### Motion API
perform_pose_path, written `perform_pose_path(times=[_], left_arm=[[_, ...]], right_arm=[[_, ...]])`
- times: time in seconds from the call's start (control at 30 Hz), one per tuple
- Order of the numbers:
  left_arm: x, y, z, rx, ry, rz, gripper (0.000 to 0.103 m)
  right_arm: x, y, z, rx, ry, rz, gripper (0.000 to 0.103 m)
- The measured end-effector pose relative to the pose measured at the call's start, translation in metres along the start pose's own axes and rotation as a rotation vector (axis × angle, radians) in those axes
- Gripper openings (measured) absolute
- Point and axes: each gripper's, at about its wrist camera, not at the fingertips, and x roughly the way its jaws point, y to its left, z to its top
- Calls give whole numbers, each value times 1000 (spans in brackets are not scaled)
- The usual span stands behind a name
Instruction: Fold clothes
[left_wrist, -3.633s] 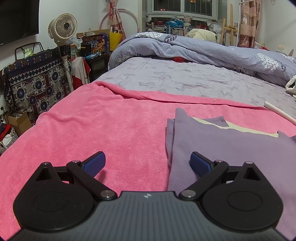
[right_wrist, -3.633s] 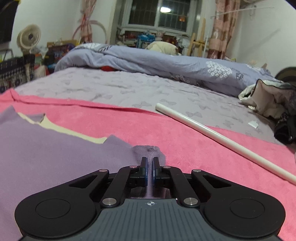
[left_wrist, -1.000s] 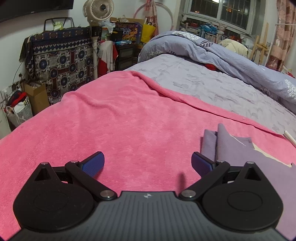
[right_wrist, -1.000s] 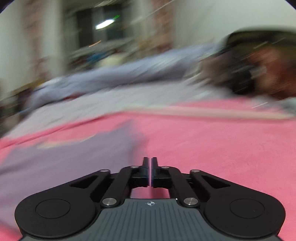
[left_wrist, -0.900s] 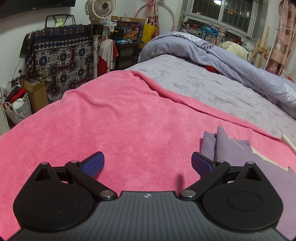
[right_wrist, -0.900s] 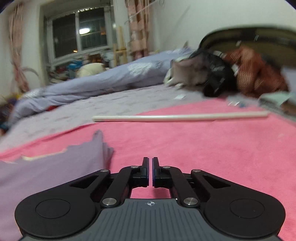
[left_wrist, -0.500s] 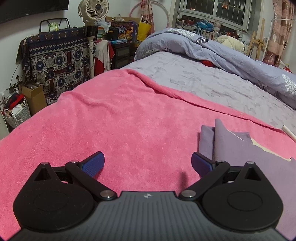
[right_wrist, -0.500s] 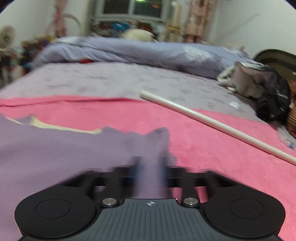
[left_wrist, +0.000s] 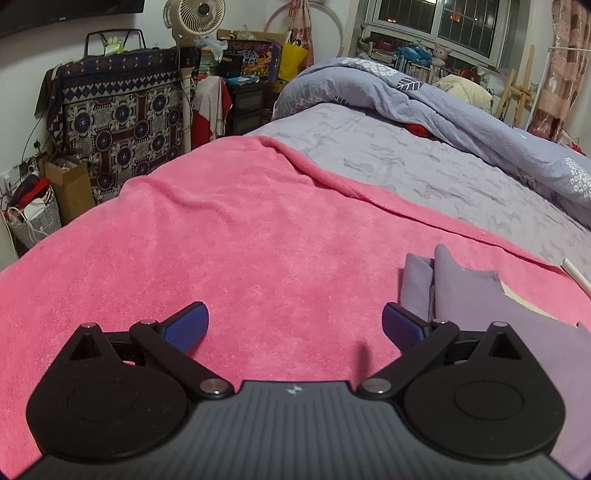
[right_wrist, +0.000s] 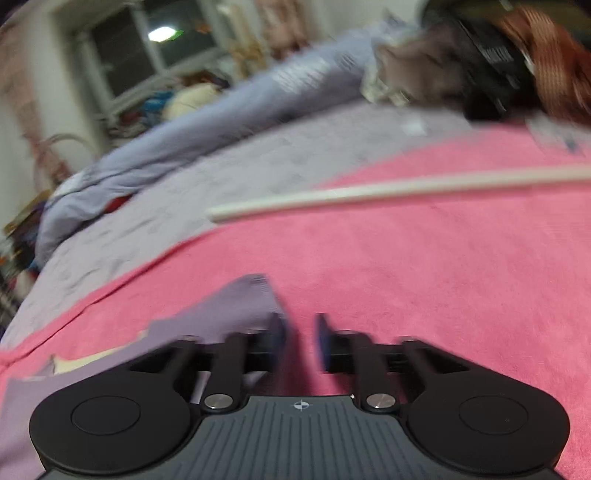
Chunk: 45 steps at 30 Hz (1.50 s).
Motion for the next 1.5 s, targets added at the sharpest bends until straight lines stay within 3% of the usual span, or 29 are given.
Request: perform_pose_path(times=[0.13,0.2,0.23,0.3,0.37,0.4,0.43,0.5,0.6,0.63,0.7,0.8,0.9,0.97,1.07,1.1,1.13,1.17,1.3,1.4,1.5], left_arm=[[-3,2,1,-9,-11,-16,101],[-5,3,1,-13,-18,-24,101],[-7,3,1,-12,-24,-34,101],[-11,3,1,-3,-40,-63,101],[-18,1,-1,27,-59,-90,101],[-21,-1,-4,50,-65,-101,102],[-24,-2,-6,74,-71,-112,102],[-30,-6,-17,145,-66,-143,102],[-31,-19,-33,261,-45,-153,103],[-30,-25,-38,300,-35,-139,103],[-22,-32,-47,353,2,-63,103],[-25,-22,-52,322,6,-56,103],[-28,-8,-51,253,10,-88,103],[-28,-1,-47,224,10,-106,103],[-28,-1,-47,227,9,-108,103],[-28,0,-48,228,7,-107,103],[-28,0,-48,228,5,-107,103],[-28,2,-47,222,2,-109,103],[-32,17,-42,132,-26,-93,103],[-30,30,-37,38,-32,-26,103],[-28,25,-39,71,-26,-1,103]], right_arm=[[-47,35,-15,-250,-140,-44,36],[-85,51,-36,-398,-226,5,37],[-98,53,-47,-445,-217,54,37],[-112,54,-70,-524,-115,121,27],[-112,40,-94,-579,-17,93,23],[-113,24,-102,-578,-22,80,23],[-116,11,-103,-564,-21,59,24],[-131,-7,-88,-489,3,-9,39],[-154,0,-63,-502,-45,-29,40],[-160,16,-58,-540,-92,-11,40],[-166,55,-46,-610,-149,106,40],[-144,128,-38,-662,-83,355,41],[-102,207,-54,-748,36,480,43],[-74,253,-68,-792,111,506,48],[-31,299,-85,-806,195,474,58],[-18,308,-90,-808,220,462,52],[-5,314,-96,-810,241,435,40],[5,320,-101,-804,251,401,5],[17,326,-108,-732,212,383,5],[27,329,-97,-664,200,399,5],[40,334,-88,-581,212,466,3]])
